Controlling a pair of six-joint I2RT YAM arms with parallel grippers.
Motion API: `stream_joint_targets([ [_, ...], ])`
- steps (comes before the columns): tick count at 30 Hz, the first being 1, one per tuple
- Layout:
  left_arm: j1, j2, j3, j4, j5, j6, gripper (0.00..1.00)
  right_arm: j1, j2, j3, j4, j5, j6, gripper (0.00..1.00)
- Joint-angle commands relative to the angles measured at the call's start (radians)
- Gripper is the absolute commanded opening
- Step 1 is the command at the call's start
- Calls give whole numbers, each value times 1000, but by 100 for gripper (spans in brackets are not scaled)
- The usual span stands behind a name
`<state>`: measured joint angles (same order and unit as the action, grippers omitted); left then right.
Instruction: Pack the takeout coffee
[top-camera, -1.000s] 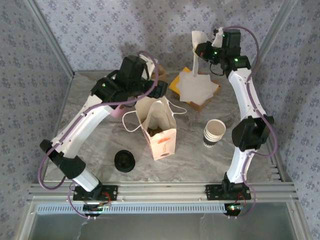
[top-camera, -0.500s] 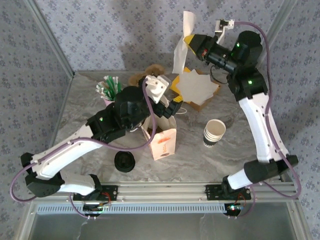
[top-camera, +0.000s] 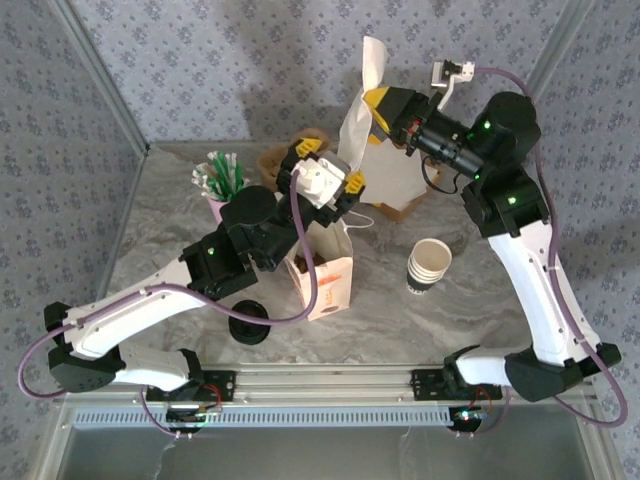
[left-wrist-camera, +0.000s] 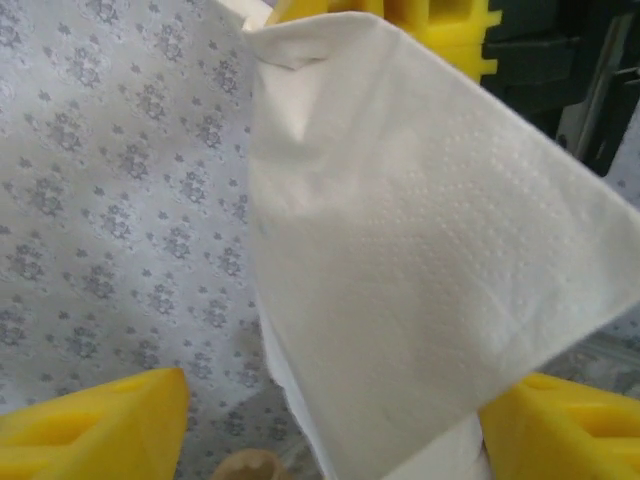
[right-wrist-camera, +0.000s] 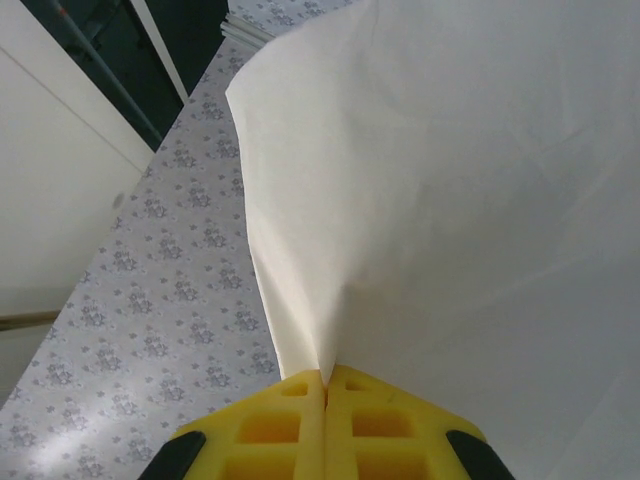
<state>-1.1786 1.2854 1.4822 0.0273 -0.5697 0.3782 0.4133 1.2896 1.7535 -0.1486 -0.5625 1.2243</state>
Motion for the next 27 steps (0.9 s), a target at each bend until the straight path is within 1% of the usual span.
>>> stream_joint_targets([
  [1, -2, 11, 31, 46, -30, 39, 53, 10, -39, -24, 61, 31, 64, 0],
  [5, 2, 19, 45, 25, -16, 44, 23, 12, -58, -49, 88, 44, 107, 0],
  [8, 9, 24, 62, 6, -7, 45, 4, 13, -65, -52, 89, 49, 118, 0],
  [9, 13, 26, 70, -1, -7, 43, 0, 13, -66, -51, 86, 49, 121, 0],
  [12, 31, 26, 118, -67, -7, 11, 0, 9, -69, -36, 49, 32, 105, 0],
  [13, 43, 25, 146, -121, 22, -7, 0, 4, -70, -19, 2, 9, 83, 6],
  [14, 56, 21, 182, -195, 43, -20, 0, -14, -74, 8, -61, -20, 38, 17],
  [16, 84, 11, 242, -341, 77, -30, 0, -75, -83, 62, -187, -61, -78, 30],
  [19, 121, -28, 286, -502, 126, 7, 0, -213, -95, 134, -335, -144, -219, 42],
  [21, 134, -58, 277, -555, 121, 51, 0, -296, -95, 160, -413, -176, -300, 48],
  [23, 143, -89, 266, -605, 149, 95, 0, -371, -87, 148, -430, -217, -348, 51],
  [27, 152, -129, 253, -626, 213, 109, 0, -452, -45, 73, -387, -255, -389, 51],
])
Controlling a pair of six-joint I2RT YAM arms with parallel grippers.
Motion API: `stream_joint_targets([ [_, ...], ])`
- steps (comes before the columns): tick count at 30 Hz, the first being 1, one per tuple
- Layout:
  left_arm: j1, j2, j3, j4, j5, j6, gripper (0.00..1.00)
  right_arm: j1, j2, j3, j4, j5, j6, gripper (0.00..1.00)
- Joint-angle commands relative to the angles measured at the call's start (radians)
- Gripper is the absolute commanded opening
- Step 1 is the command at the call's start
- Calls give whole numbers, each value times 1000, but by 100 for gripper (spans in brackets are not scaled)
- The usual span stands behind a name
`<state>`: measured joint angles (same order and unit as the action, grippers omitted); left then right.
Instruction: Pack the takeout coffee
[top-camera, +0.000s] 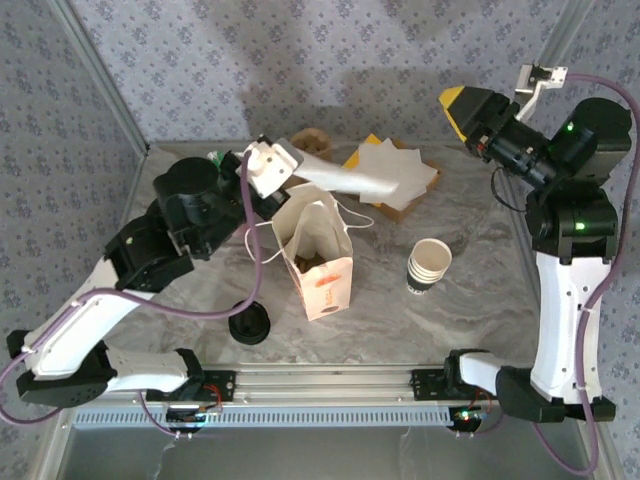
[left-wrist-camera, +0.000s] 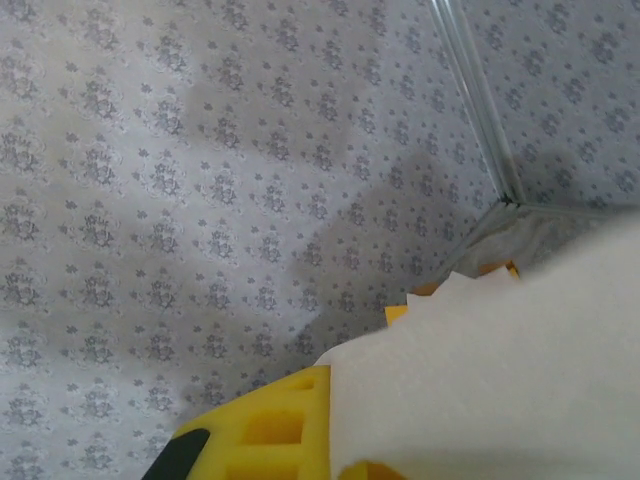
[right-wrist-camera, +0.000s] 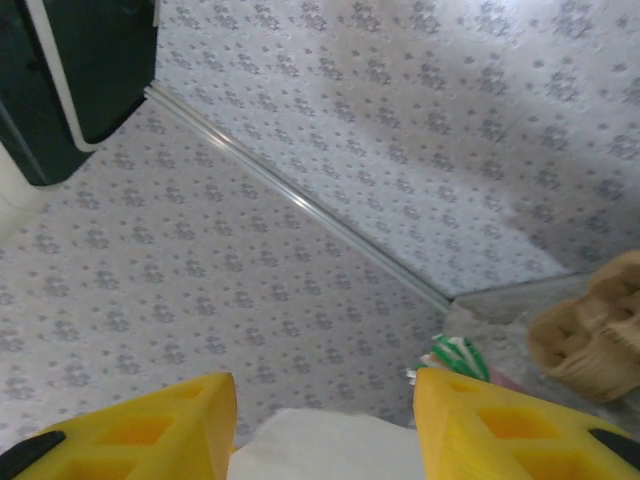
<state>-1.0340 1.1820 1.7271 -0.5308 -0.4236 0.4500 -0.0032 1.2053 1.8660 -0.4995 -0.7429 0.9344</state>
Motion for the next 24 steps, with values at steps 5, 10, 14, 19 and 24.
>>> stream_joint_targets([
  [5, 18, 1, 69, -104, 89, -37, 0, -19, 116, -119, 40, -133, -186, 49],
  [10, 24, 25, 98, -103, 110, -91, 0, 121, 104, -198, 31, -194, -297, 49],
  [14, 44, 25, 98, -76, 142, -132, 0, 221, 84, -242, -40, -222, -429, 49],
  [19, 70, 38, 107, -73, 196, -170, 0, 310, 30, -311, 74, -299, -460, 62],
  [24, 114, 61, 141, -72, 272, -249, 0, 410, 13, -305, 54, -276, -636, 83],
])
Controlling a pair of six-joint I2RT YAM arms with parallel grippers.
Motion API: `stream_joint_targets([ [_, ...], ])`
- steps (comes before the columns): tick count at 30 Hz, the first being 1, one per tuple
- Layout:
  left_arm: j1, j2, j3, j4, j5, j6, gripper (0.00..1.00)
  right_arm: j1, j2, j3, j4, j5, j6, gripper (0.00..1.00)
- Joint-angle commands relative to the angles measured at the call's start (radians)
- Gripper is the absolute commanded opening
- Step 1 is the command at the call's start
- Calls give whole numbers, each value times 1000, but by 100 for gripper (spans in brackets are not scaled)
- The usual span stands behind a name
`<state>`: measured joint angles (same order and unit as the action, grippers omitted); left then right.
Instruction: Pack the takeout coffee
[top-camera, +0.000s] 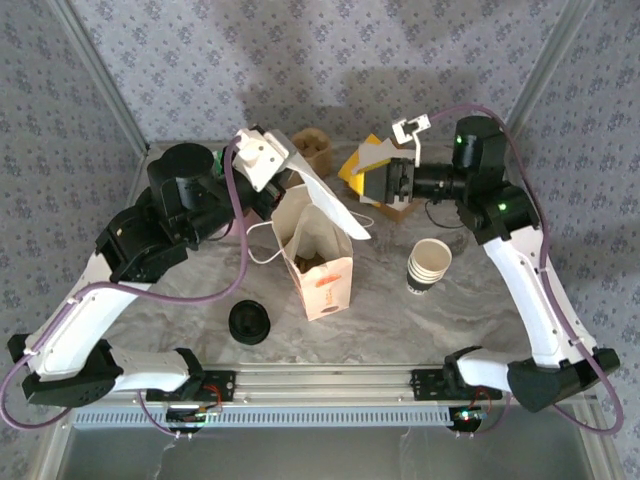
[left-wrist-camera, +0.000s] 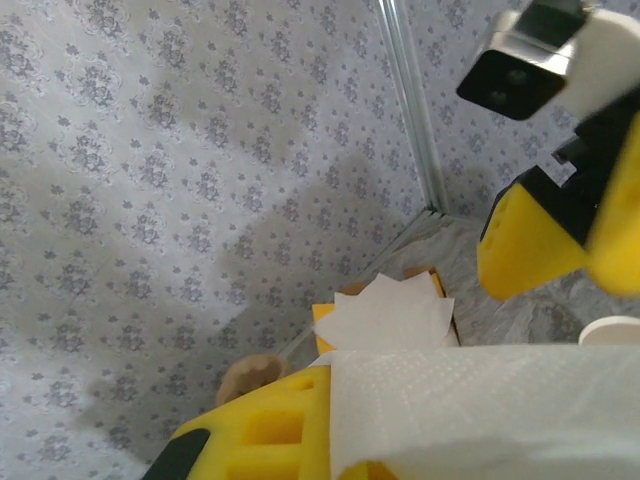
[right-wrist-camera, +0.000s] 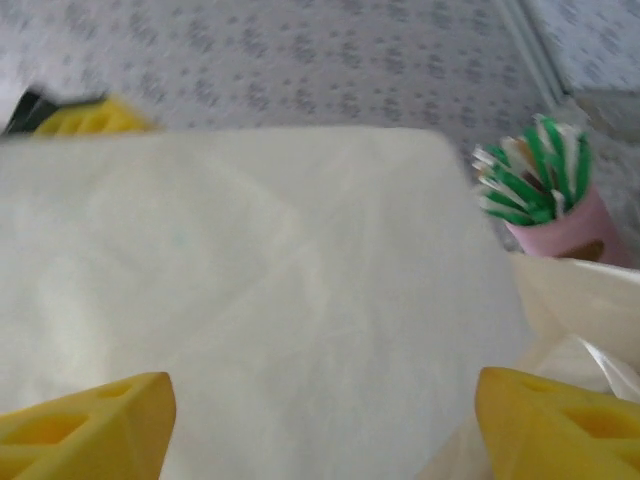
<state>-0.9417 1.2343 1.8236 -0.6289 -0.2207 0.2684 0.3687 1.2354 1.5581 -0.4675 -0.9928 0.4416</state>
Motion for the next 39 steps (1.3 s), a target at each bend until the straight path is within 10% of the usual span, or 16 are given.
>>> stream_joint_targets([
  [1, 32, 15, 55, 20, 91, -83, 0, 56, -19, 6, 9, -13, -192, 85],
  [15, 132, 110, 241, -169, 365, -210, 0, 277, -120, -120, 98, 438, -1004, 100],
  [34, 134, 140, 207, -151, 457, -305, 0, 317, 15, -79, 296, 429, -996, 85],
  [39, 141, 152, 231, -198, 502, -275, 0, 292, -25, -84, 266, 384, -976, 100],
])
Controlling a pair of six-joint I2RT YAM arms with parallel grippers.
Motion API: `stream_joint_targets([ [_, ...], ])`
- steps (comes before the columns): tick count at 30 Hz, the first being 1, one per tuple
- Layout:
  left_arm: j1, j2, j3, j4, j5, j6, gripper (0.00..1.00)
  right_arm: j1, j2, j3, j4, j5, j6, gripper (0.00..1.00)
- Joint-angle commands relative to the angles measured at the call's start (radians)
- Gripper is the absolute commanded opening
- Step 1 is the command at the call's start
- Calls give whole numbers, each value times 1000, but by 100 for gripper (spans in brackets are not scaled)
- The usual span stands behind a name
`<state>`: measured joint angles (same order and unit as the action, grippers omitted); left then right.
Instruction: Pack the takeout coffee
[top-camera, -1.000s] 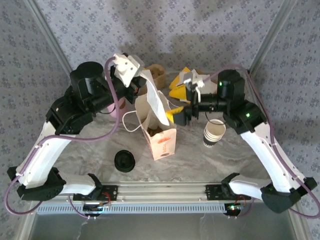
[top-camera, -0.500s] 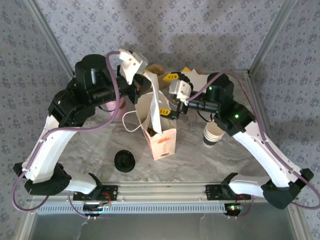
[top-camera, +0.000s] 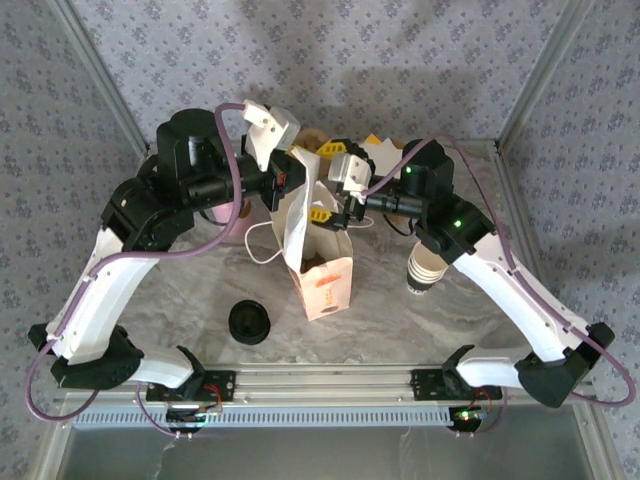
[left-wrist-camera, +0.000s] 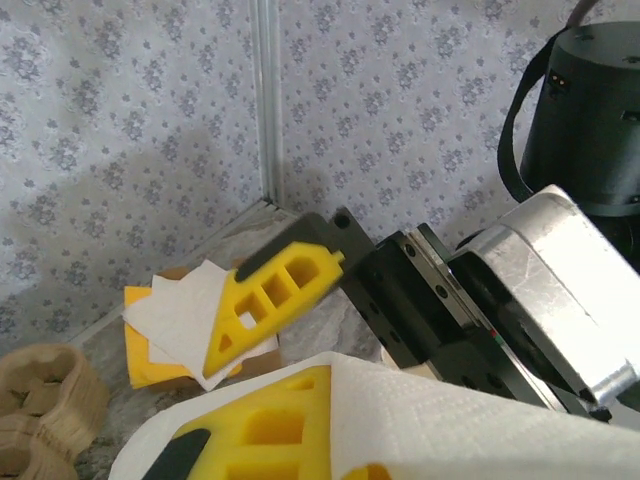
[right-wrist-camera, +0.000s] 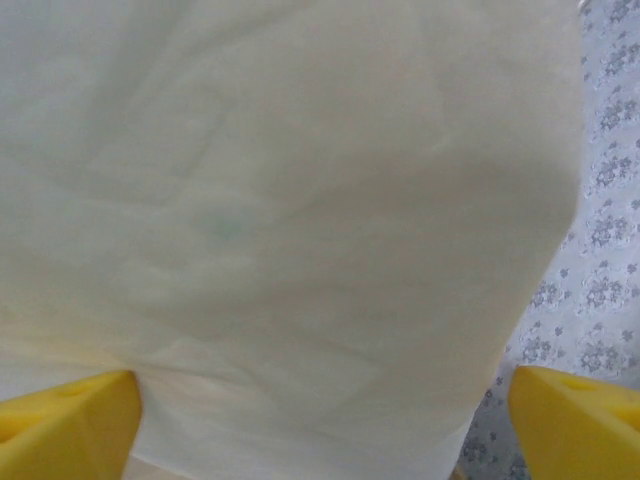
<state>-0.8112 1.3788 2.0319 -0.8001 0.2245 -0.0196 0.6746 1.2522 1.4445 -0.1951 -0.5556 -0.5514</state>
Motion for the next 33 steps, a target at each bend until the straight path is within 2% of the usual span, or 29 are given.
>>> stream_joint_targets([
  [1, 13, 11, 28, -34, 77, 16, 0, -22, -47, 31, -12, -69, 23, 100],
  [5, 15, 27, 41, -53, 127, 10, 0, -48, -42, 52, -9, -128, 77, 100],
  [7, 15, 32, 38, -45, 132, 2, 0, -47, -29, 62, -8, -156, 97, 96],
  [13, 14, 34, 36, -19, 116, -3, 0, -45, -10, 78, -35, -212, 137, 76],
  [17, 14, 34, 33, -22, 113, 3, 0, -45, -14, 74, -53, -211, 139, 57],
  [21, 15, 22, 22, -14, 96, 7, 0, -46, -19, 68, -64, -186, 142, 17],
  [27, 17, 4, 15, -24, 80, 28, 0, -50, -17, 69, -71, -157, 144, 0],
  [29, 23, -4, 15, -40, 58, 43, 14, -53, -14, 71, -81, -143, 146, 0],
  [31, 27, -17, 17, -69, 8, 69, 42, -57, -14, 71, -93, -123, 147, 0],
  [32, 29, -27, 17, -87, -38, 86, 61, -59, -14, 72, -96, -108, 151, 0],
  [33, 29, -40, 13, -105, -92, 107, 69, -64, -14, 71, -106, -94, 152, 0],
])
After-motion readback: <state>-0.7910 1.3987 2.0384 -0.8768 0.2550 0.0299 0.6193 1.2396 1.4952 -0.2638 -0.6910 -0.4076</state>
